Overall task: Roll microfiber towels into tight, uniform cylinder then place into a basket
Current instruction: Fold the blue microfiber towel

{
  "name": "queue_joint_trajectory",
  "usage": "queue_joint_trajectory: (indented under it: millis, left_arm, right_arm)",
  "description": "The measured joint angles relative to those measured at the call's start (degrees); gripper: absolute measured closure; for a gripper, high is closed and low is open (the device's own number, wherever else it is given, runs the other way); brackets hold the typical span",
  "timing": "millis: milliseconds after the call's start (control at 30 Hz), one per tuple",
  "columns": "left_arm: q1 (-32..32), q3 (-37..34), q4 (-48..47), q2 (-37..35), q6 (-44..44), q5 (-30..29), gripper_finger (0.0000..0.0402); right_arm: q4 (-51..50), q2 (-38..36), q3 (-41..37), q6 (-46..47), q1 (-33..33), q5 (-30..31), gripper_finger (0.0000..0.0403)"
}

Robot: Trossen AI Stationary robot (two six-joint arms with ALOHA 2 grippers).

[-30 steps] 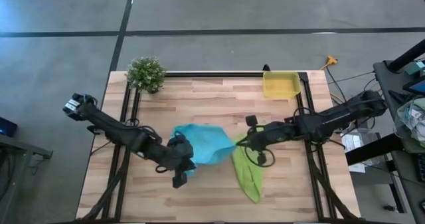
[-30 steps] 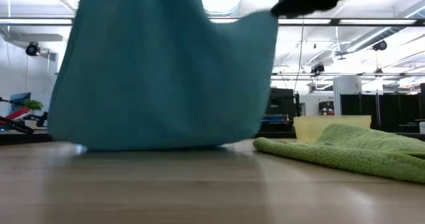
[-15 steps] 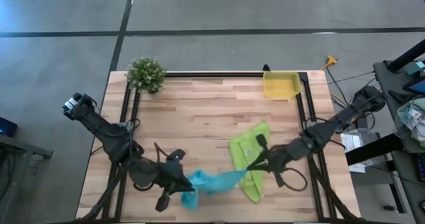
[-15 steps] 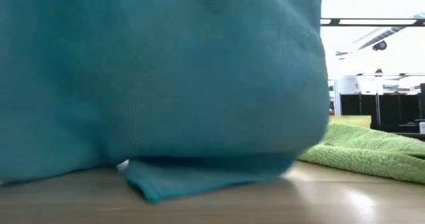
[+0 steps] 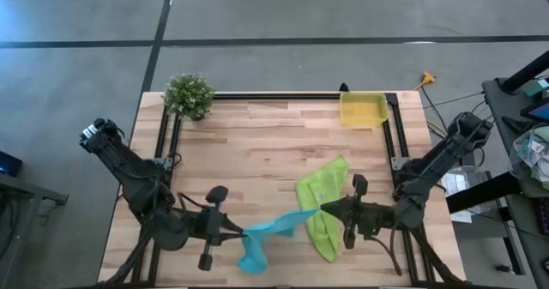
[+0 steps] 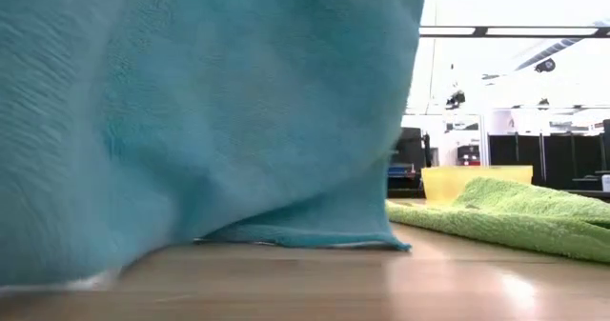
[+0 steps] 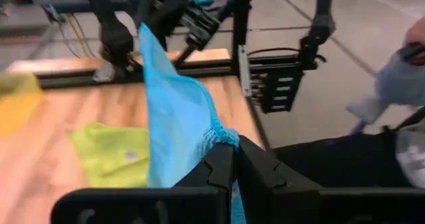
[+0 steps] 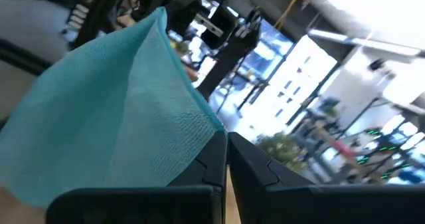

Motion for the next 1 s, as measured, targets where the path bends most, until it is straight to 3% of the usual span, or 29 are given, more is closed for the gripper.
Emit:
queue_joint_trajectory:
  millis: [300,467,633,833,1000]
  left_arm:
    - [-0.4,0.3,-0.1,-6.8,11.4,-5.0,0.0401]
    - [-0.1,0.2,-12.2,-12.6,10.0,-16.7,0.0401]
    - [2.1,-1.4,-25.6,-16.8,0.0,-20.6,0.0401]
    - [7.1,-2.0,-33.7,-20.1,-1.2,-22.7,0.0401]
    - [10.5,-2.1,-34.3,-21.0,0.3,-21.0,0.0401]
  right_arm:
    - [15.5,3.1,2.5,-20.6,-4.6,4.6,0.0394]
    - [14.0,1.9,2.8,-19.9,-13.9,4.0,0.0394]
    - [7.4,1.8,2.5,-13.8,-26.0,-2.6,0.0394]
    - [6.4,1.4,2.5,-7.8,-40.2,-15.0,0.0394]
    - [5.5,0.1,2.7,-2.4,-43.6,-24.0,0.0394]
